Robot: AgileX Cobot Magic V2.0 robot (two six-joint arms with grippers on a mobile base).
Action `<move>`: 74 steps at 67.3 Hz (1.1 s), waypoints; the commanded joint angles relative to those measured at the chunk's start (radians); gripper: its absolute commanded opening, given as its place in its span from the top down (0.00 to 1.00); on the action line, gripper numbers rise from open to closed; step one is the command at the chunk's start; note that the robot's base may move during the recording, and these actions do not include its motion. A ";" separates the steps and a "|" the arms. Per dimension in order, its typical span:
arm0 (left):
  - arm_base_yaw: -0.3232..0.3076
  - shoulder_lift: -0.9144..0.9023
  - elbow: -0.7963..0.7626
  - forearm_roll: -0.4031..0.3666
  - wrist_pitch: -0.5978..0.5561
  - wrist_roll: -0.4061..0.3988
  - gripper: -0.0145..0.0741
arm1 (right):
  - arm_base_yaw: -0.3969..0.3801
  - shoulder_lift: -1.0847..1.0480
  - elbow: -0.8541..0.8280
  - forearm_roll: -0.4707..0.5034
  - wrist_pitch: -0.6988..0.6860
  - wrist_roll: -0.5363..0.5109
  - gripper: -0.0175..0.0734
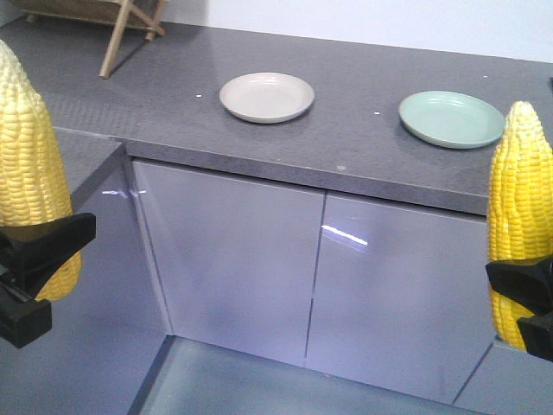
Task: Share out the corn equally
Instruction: 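Drive the base toward the counter with the two empty plates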
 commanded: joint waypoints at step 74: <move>-0.004 -0.006 -0.024 -0.009 -0.076 -0.005 0.54 | -0.002 -0.007 -0.025 -0.014 -0.062 -0.009 0.61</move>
